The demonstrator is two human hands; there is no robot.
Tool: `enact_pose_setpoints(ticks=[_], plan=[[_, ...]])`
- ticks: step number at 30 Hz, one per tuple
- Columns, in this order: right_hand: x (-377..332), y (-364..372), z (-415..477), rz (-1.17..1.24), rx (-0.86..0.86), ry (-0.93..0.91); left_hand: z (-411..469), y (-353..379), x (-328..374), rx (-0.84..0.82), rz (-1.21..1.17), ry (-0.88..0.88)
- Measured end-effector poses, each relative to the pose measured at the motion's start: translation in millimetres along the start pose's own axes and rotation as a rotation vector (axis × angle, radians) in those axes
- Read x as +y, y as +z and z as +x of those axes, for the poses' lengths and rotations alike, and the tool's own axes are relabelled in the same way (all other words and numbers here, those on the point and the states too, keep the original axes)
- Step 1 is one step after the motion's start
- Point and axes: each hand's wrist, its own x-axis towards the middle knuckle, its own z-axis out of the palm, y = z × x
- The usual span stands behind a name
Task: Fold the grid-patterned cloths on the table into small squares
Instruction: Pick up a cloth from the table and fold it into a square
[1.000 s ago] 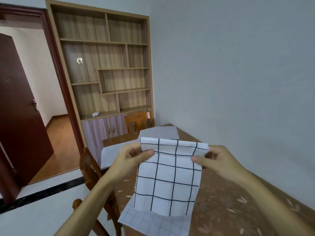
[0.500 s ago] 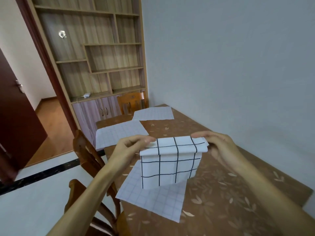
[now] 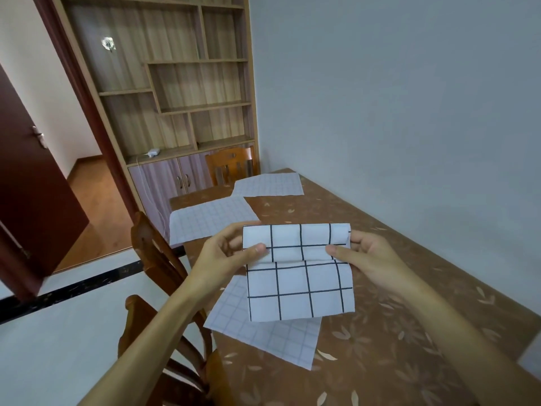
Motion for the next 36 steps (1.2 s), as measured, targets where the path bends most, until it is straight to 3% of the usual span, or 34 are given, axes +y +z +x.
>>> enact_pose_setpoints(ticks=[3, 6, 9, 16, 21, 24, 27, 29, 32, 36], plan=[[1, 0, 1, 0.017, 0.032, -0.019, -6, 0, -5, -0.089, 0.102, -0.071], [-1, 0, -2, -0.024, -0.019, -0.038, -7, 0, -9, -0.033, 0.114, -0.060], [1, 1, -7, -0.122, -0.098, -0.055, -8, 2, -7, 0.002, 0.058, -0.078], [5, -2, -9, -0.106, -0.059, -0.179, -10, -9, -7, -0.220, -0.089, -0.224], [4, -8, -8, -0.218, -0.068, -0.301, -6, -12, -6, -0.237, -0.258, -0.367], [2, -9, -6, -0.226, -0.130, -0.344, -4, -10, -5, -0.225, -0.070, -0.351], [-2, -7, -5, -0.218, -0.136, -0.335, -6, -4, -3, -0.351, 0.138, -0.297], [-8, -3, -8, -0.151, -0.096, -0.297, -6, 1, -4, -0.394, 0.150, -0.285], [-9, -1, -5, 0.013, -0.005, -0.162, -8, 9, -4, -0.289, 0.124, -0.237], [3, 1, -4, 0.462, -0.019, 0.092, -8, 16, -7, -0.190, 0.080, -0.205]])
